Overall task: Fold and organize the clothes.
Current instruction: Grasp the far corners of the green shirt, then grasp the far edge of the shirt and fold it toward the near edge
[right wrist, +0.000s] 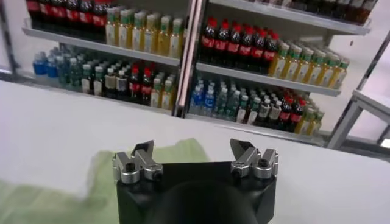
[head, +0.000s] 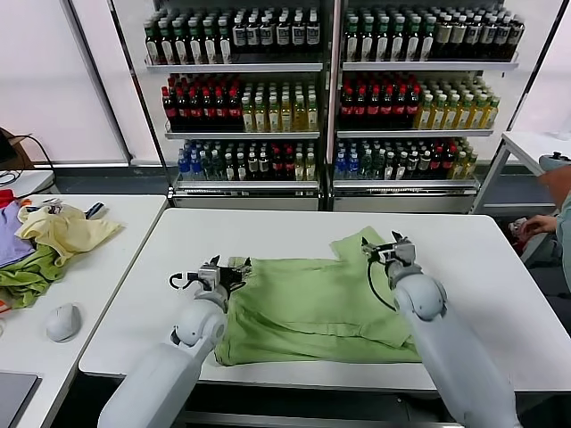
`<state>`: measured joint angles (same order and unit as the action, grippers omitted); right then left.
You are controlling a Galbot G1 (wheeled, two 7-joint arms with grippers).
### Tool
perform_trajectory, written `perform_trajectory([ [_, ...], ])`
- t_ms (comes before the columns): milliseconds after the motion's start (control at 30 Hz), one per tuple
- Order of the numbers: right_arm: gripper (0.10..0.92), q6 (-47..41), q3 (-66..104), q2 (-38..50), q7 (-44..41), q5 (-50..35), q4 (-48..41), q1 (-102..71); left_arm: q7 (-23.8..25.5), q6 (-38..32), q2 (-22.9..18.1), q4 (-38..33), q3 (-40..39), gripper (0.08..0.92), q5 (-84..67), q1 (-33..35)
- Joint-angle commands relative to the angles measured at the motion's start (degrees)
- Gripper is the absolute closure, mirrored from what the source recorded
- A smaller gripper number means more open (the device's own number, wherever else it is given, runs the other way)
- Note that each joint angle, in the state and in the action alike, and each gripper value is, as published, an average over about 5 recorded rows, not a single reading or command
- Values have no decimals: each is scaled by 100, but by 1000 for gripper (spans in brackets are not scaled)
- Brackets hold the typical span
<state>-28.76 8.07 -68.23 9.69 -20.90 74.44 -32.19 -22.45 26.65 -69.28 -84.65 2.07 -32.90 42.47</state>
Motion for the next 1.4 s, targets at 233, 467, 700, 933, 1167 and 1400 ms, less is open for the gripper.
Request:
perform_trajectory([
  [233,203,-98,-262,-674,-184,404,-2288,1169,-57,267,-87,624,-255,177,-586,-501],
  [467,301,-105,-154,-723,-343,196,-2607,1178,2,206,-91,506,-269,186,-707,-397],
  [700,507,-127,-150,-646,-541,39,-2418,1026,87,42,-27,390,-313,352,-699,-265],
  [933,707,3,-129,-534,-580,-67,-1997,786,166,-215,35,192,-280,560,-717,-131],
  [1167,889,438,41,-280,-297,-350,-852,279,205,-1056,160,-150,-108,760,-819,78],
  [1400,911,502,290,142,-49,-766,579,-294,238,-1242,351,-822,147,906,-1042,416],
])
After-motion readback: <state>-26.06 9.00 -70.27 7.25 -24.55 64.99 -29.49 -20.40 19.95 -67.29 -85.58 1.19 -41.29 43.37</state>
